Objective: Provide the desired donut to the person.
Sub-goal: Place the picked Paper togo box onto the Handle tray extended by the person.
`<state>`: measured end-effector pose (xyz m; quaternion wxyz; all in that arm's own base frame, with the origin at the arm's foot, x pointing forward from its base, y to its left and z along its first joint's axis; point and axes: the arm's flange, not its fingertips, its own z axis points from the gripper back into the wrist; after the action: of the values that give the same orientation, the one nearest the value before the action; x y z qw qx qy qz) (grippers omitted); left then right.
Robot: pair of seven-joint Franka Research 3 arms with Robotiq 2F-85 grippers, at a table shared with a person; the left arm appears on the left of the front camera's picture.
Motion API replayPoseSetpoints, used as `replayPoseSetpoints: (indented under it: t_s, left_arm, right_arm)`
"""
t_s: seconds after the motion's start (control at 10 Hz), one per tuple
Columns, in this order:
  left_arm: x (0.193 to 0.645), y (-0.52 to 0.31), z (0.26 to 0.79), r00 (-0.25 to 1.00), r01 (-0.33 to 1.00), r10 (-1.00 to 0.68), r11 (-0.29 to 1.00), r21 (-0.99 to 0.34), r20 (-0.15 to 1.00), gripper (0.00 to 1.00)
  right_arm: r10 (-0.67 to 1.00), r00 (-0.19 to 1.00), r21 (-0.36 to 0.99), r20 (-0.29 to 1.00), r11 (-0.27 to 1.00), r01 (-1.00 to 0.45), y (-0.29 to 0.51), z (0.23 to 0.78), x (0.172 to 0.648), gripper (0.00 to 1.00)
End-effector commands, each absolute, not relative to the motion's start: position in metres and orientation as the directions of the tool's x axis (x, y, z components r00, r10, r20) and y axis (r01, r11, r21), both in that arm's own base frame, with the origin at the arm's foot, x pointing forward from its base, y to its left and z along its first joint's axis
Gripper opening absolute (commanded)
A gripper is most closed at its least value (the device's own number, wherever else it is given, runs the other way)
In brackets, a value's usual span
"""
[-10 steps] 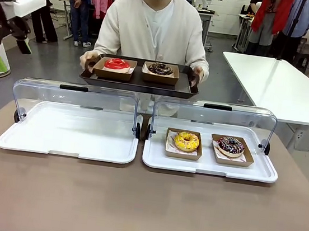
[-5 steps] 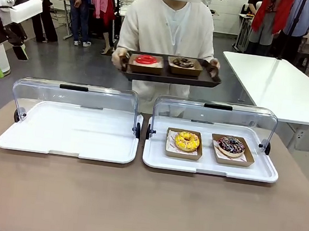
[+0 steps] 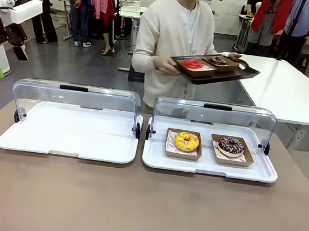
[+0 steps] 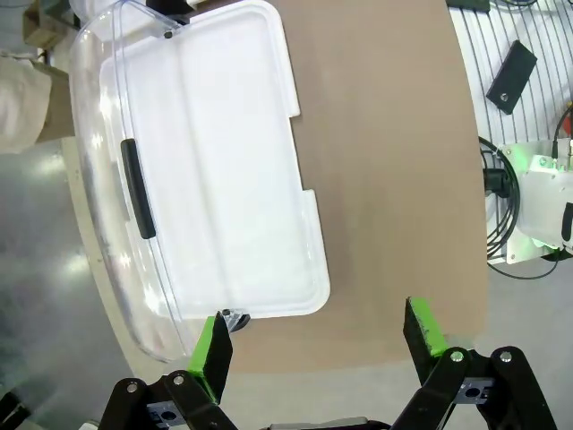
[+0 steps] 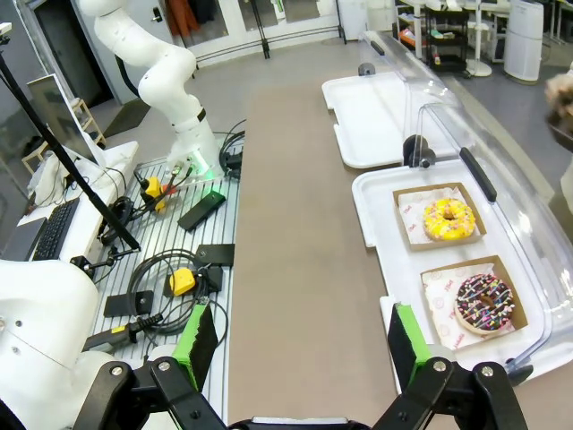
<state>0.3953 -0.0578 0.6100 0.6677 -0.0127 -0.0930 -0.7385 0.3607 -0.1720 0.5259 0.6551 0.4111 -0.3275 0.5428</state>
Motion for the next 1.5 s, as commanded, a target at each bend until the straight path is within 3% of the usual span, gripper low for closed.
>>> replayPoseSetpoints:
  t_s: [0.0, 0.2, 0.3, 0.5, 0.7, 0.8, 1.0, 1.2, 1.4]
  left_arm:
    - [0.396, -0.057, 0.611, -0.107, 0.989, -0.984, -0.089, 0.122, 0.144, 1.0]
    - [0.395, -0.058, 0.61, -0.108, 0.989, -0.984, -0.091, 0.12, 0.143, 1.0]
    - [0.402, -0.032, 0.607, -0.093, 0.993, -0.958, -0.07, 0.095, 0.27, 1.0]
    - [0.432, 0.024, 0.625, -0.147, 0.982, -0.854, -0.187, -0.031, 0.5, 1.0]
    - [0.429, 0.086, 0.609, -0.128, 0.97, -0.698, -0.237, -0.058, 0.704, 1.0]
    - [0.44, 0.113, 0.602, -0.149, 0.957, -0.646, -0.285, -0.056, 0.748, 1.0]
    - [0.453, 0.161, 0.567, -0.194, 0.973, -0.625, -0.222, 0.066, 0.756, 1.0]
    - [0.452, 0.189, 0.536, -0.18, 0.977, -0.674, -0.036, 0.211, 0.717, 1.0]
    - [0.448, 0.206, 0.524, -0.163, 0.964, -0.695, 0.04, 0.264, 0.701, 1.0]
  right_arm:
    - [0.435, 0.19, 0.178, 0.88, 0.067, -0.982, -0.171, 0.526, 0.36, 1.0]
    - [0.435, 0.19, 0.178, 0.88, 0.067, -0.982, -0.171, 0.526, 0.36, 1.0]
    - [0.435, 0.19, 0.178, 0.88, 0.067, -0.982, -0.171, 0.526, 0.36, 1.0]
    - [0.435, 0.19, 0.178, 0.88, 0.067, -0.982, -0.171, 0.526, 0.36, 1.0]
    - [0.435, 0.19, 0.178, 0.88, 0.067, -0.982, -0.171, 0.526, 0.36, 1.0]
    - [0.435, 0.19, 0.178, 0.88, 0.067, -0.982, -0.171, 0.526, 0.36, 1.0]
    - [0.435, 0.19, 0.178, 0.88, 0.067, -0.982, -0.171, 0.526, 0.36, 1.0]
    - [0.435, 0.19, 0.178, 0.88, 0.067, -0.982, -0.171, 0.526, 0.36, 1.0]
    - [0.435, 0.19, 0.178, 0.88, 0.067, -0.982, -0.171, 0.526, 0.36, 1.0]
